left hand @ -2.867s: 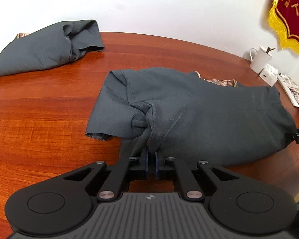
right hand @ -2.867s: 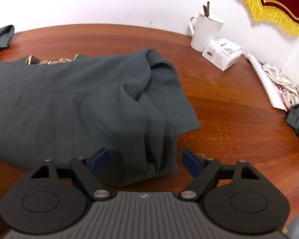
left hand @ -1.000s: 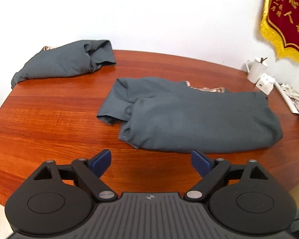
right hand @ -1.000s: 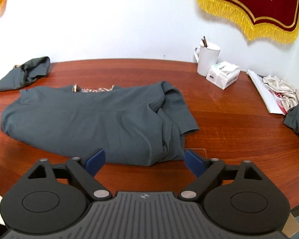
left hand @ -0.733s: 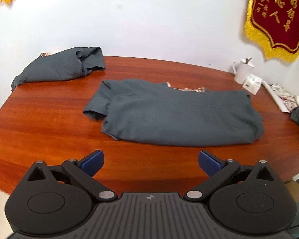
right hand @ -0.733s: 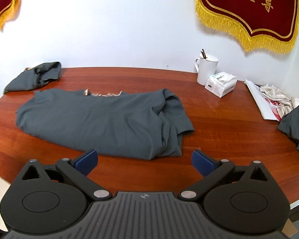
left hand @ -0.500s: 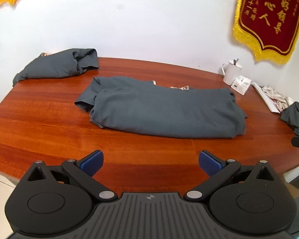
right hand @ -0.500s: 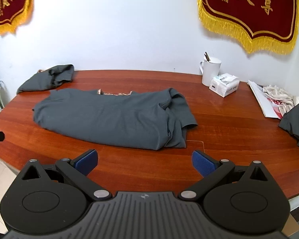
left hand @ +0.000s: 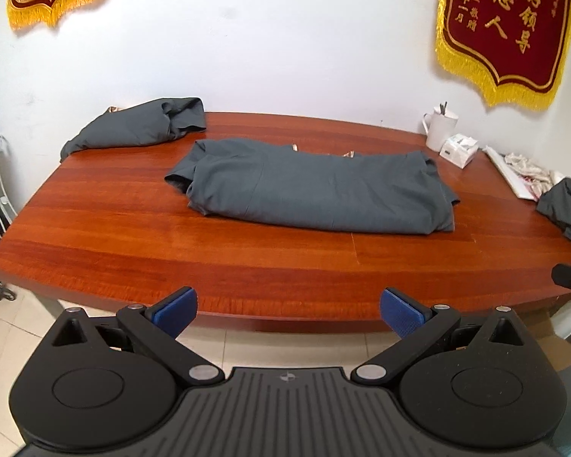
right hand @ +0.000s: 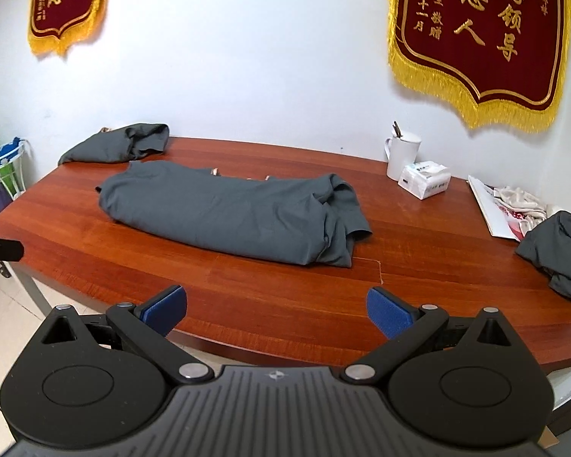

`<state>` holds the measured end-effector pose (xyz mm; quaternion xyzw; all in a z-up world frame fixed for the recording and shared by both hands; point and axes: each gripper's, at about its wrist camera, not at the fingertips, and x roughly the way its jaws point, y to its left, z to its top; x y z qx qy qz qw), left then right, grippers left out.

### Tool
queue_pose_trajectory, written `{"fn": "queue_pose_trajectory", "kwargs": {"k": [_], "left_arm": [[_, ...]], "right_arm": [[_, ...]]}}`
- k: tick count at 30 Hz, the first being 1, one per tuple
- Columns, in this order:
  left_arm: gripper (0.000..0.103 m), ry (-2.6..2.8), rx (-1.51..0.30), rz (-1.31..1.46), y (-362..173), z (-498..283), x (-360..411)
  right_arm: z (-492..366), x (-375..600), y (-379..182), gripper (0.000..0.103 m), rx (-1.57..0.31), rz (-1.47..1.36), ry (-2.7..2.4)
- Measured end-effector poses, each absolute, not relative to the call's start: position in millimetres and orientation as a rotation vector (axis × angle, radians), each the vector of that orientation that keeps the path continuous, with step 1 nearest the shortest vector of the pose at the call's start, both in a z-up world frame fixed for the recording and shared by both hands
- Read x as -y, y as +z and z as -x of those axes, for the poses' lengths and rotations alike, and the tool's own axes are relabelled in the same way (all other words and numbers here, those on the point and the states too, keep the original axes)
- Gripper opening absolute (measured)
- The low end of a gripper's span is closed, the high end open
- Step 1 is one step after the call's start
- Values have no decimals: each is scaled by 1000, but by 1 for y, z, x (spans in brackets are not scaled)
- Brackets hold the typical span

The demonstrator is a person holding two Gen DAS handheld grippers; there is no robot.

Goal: Fold clothes

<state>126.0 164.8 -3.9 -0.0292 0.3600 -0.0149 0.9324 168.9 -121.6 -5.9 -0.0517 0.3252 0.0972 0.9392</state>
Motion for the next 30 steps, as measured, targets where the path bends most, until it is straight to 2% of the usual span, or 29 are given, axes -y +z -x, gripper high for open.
{"fn": "queue_pose_trajectory", "kwargs": {"k": [30], "left_arm": [[103, -52, -791, -16, -9, -107, -165]], "right_arm": [[-138, 64, -2, 102, -668, 97, 157]]}}
